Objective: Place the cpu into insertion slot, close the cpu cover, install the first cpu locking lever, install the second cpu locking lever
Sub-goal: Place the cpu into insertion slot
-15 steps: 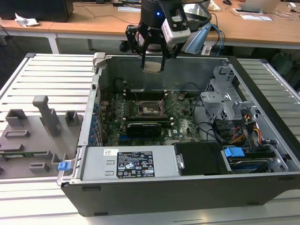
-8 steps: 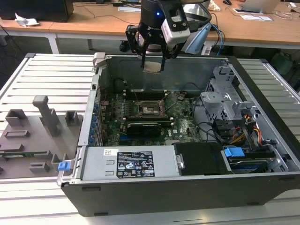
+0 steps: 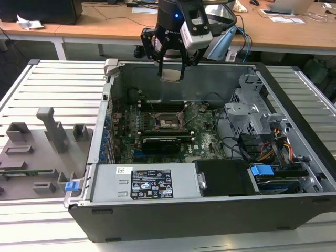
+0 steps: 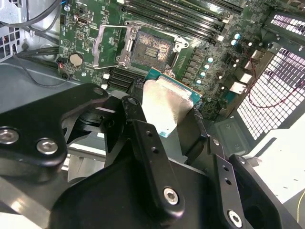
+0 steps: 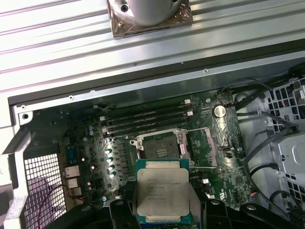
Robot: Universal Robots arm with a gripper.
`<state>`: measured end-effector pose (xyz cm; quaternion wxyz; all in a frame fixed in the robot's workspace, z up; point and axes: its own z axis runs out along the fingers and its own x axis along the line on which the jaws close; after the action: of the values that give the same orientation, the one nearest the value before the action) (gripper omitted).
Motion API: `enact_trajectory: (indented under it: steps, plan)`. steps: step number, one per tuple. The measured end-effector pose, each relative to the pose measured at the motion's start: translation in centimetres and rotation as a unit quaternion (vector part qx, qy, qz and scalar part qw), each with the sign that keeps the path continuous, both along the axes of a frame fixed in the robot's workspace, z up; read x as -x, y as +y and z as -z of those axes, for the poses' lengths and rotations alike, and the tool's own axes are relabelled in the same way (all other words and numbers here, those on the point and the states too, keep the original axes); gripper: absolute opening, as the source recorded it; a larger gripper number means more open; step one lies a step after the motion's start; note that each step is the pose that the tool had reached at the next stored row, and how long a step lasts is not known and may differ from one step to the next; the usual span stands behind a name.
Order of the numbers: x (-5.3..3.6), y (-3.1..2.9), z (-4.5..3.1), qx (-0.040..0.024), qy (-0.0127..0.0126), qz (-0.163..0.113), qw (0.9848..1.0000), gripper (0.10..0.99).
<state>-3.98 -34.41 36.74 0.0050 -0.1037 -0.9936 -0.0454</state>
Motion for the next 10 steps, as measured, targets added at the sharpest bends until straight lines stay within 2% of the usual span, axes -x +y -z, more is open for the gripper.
enact_trajectory:
  steps: [10]
  plan:
    - [0.0,0.0,0.03,-0.0001,0.0,0.01,0.9999,0.529]
